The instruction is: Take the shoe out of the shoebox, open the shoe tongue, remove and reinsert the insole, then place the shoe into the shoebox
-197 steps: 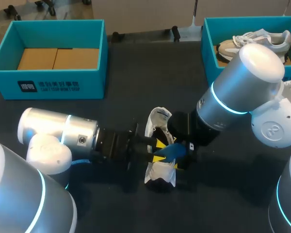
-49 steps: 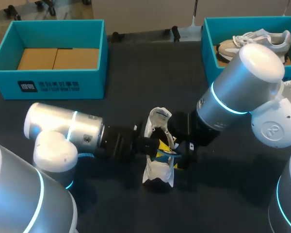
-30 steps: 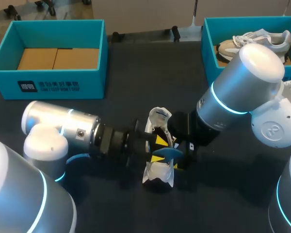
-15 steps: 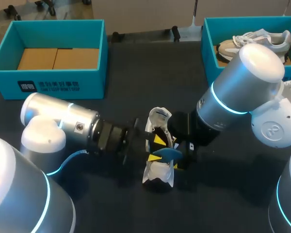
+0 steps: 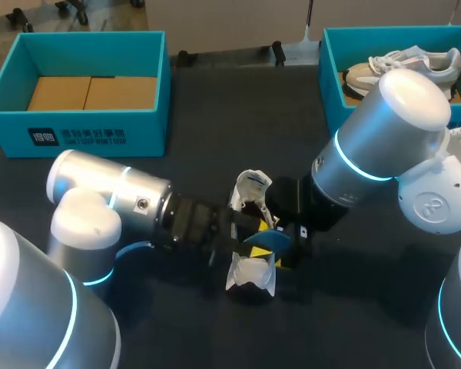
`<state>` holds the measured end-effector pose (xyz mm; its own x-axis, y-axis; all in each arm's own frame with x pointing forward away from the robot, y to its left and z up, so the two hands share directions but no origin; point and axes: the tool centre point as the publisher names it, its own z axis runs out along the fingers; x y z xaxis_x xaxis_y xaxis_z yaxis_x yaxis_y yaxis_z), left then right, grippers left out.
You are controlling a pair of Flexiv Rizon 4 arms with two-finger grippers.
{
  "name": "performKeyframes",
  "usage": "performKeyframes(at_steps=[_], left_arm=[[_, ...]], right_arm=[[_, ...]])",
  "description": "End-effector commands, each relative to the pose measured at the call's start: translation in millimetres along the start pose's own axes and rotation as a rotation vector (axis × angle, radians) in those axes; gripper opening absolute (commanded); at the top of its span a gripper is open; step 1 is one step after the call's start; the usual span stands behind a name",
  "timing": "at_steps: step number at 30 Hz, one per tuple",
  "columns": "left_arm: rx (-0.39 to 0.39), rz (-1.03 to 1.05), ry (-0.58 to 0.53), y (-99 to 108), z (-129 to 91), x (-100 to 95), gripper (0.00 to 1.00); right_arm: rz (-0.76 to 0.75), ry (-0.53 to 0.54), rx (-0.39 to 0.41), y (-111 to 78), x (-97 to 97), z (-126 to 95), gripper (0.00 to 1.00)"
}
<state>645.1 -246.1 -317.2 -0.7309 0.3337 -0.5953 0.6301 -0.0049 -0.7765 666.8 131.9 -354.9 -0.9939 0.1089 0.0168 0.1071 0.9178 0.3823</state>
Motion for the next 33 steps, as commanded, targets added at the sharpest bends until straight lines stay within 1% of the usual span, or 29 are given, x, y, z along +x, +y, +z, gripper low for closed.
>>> performKeyframes(at_steps=[1,7,9,11,13,16,19,22,26,27,28,29,30,31,32,33], left_arm=[[-0.009,0.000,0.027,3.2,3.6,1.0,0.00],[0.010,0.043,0.015,10.3,-13.1,9.1,0.00],[-0.013,0.095,0.021,16.2,-18.0,10.4,0.00],[-0.014,0.112,0.015,21.2,-19.2,10.9,0.00],[-0.037,0.160,0.021,30.1,-18.9,11.1,0.00],[-0.034,0.198,0.003,36.3,-17.7,9.5,0.00],[-0.050,0.251,-0.007,38.0,-18.0,6.5,0.00],[-0.049,0.250,-0.013,36.5,-18.7,4.4,0.00],[-0.007,0.185,-0.012,24.9,-20.1,3.6,0.00],[0.021,0.152,-0.014,21.9,-20.6,3.6,0.00],[0.027,0.133,-0.012,19.4,-21.5,3.1,0.02],[0.030,0.134,-0.007,17.2,-22.6,2.6,0.07],[0.035,0.121,-0.001,15.0,-23.6,2.4,0.16],[0.033,0.119,0.002,13.7,-24.2,2.3,0.21],[0.028,0.125,0.004,11.6,-25.4,1.8,0.31],[0.029,0.122,0.010,9.8,-26.2,1.5,0.36]], right_arm=[[0.001,-0.004,0.003,0.9,1.2,1.4,1.00],[0.001,-0.004,0.003,0.9,1.2,1.4,1.00],[0.001,-0.004,0.003,0.9,1.2,1.4,1.00],[0.001,-0.004,0.003,0.9,1.2,1.4,1.00],[0.001,-0.004,0.003,0.9,1.2,1.4,1.00],[0.001,-0.004,0.003,0.9,1.2,1.4,1.00],[0.001,-0.004,0.003,0.9,1.2,1.4,1.00],[0.001,-0.004,0.003,0.9,1.2,1.4,1.00],[0.001,-0.004,0.003,0.9,1.2,1.4,1.00],[0.001,-0.004,0.003,0.9,1.2,1.4,1.00],[0.001,-0.004,0.003,0.9,1.2,1.4,1.00],[0.001,-0.004,0.003,0.9,1.2,1.4,1.00],[0.001,-0.004,0.003,0.9,1.2,1.4,1.00],[0.001,-0.004,0.003,0.9,1.2,1.4,1.00],[0.001,-0.004,0.003,0.9,1.2,1.4,1.00],[0.001,-0.004,0.003,0.9,1.2,1.4,1.00]])
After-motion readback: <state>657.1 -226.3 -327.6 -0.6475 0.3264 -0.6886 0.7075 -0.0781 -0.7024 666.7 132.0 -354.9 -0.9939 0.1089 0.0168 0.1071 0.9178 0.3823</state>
